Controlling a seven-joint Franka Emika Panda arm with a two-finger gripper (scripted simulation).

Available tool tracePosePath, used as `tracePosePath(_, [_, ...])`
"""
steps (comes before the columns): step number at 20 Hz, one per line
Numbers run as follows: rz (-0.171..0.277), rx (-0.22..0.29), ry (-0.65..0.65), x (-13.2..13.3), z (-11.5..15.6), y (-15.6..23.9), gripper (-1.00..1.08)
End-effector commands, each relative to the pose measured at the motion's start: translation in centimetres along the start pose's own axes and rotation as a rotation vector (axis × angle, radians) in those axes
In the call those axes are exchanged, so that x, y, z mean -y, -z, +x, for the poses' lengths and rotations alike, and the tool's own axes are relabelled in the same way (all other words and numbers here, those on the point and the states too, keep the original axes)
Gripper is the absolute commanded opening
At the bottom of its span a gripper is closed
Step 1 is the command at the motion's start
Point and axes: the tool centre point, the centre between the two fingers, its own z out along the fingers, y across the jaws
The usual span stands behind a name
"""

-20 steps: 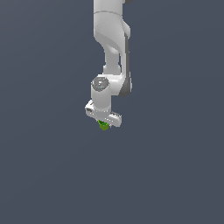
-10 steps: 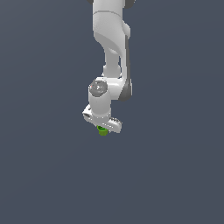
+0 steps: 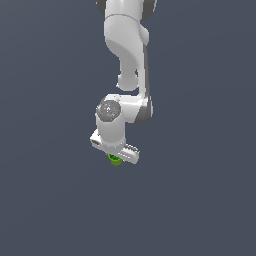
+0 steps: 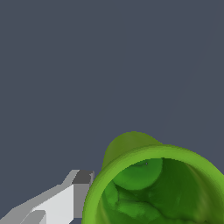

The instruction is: Pick up the object and move it to a goal position.

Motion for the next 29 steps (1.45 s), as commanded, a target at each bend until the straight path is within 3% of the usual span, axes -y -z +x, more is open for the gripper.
tracePosePath(1, [0.0, -0.001, 0.0, 0.5, 1.4, 0.5, -1.0])
tracePosePath(15, [0.0, -0.001, 0.0, 2.6, 7.3, 2.0, -1.0])
tracePosePath(29, [0.0, -0.001, 0.0, 3.3, 9.1, 2.5, -1.0])
